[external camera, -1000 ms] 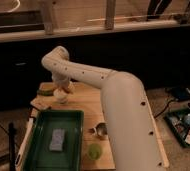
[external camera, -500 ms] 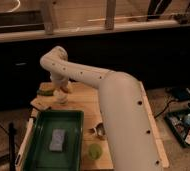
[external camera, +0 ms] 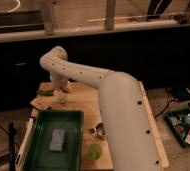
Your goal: Place apple in paper cup
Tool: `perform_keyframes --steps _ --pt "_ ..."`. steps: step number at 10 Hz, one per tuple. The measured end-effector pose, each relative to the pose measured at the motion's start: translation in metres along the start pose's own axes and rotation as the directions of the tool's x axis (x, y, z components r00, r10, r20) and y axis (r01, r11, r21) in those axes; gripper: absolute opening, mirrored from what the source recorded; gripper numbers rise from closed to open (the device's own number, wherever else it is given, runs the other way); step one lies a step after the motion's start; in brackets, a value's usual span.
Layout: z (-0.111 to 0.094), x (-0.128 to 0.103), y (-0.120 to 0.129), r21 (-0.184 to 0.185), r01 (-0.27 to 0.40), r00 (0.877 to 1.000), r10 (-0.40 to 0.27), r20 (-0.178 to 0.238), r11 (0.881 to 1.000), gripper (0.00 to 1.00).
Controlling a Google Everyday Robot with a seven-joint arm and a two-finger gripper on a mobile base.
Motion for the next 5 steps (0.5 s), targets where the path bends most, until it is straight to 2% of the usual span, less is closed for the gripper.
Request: perform_keyframes --steps 5 --pt "0.0009 0.0012 -0.0002 0.010 0.003 1.000 -0.003 -0.001 1.000 0.32"
